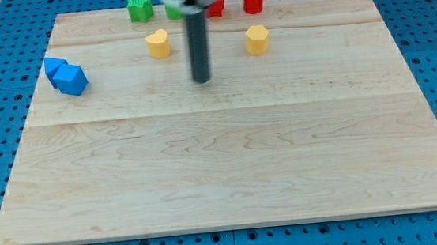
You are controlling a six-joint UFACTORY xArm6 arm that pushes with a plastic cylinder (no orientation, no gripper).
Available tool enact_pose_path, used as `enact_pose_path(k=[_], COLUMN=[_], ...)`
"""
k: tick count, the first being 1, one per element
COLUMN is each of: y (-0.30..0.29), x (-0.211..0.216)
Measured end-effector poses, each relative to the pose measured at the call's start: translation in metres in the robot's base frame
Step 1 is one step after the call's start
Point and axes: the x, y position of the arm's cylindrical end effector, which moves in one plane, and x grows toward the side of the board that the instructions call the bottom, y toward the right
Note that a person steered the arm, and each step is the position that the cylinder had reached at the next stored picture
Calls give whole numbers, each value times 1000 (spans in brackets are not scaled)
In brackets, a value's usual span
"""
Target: Slide the blue cube towards the green star
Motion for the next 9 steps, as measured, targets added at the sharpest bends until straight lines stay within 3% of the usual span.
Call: enact_pose_path(k=[1,2,4,9], y=[-116,-181,-171,-151], x=[9,-6,-51,-84])
